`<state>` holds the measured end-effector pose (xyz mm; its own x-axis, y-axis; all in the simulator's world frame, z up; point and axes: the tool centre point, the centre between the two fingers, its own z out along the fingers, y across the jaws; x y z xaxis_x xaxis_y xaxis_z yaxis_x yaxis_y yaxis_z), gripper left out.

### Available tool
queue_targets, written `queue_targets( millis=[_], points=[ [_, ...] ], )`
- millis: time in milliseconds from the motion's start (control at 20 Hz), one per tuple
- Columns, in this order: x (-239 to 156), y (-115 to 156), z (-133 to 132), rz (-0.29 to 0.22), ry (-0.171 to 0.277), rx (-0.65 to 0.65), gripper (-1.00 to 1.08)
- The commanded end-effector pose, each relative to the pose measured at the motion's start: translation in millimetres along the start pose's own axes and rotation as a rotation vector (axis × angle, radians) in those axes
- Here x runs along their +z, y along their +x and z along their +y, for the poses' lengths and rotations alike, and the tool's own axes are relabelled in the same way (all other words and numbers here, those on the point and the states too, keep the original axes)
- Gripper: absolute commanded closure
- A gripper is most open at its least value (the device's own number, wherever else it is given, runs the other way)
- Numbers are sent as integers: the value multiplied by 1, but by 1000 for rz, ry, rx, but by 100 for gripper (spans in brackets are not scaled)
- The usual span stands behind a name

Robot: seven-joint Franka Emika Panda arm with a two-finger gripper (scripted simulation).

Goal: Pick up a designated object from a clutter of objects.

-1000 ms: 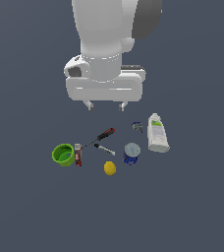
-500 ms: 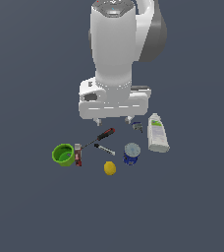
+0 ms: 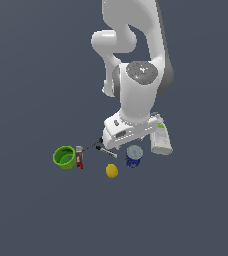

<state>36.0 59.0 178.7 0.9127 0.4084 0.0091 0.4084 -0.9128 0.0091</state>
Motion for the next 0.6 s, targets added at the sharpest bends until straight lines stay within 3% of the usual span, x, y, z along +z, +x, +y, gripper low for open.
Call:
queue_targets(
  millis=[0,550],
  points=[
    [20,4,-11,-3,2,-70,-92],
    [53,8,-31,-9,10,-179,-92]
  ],
)
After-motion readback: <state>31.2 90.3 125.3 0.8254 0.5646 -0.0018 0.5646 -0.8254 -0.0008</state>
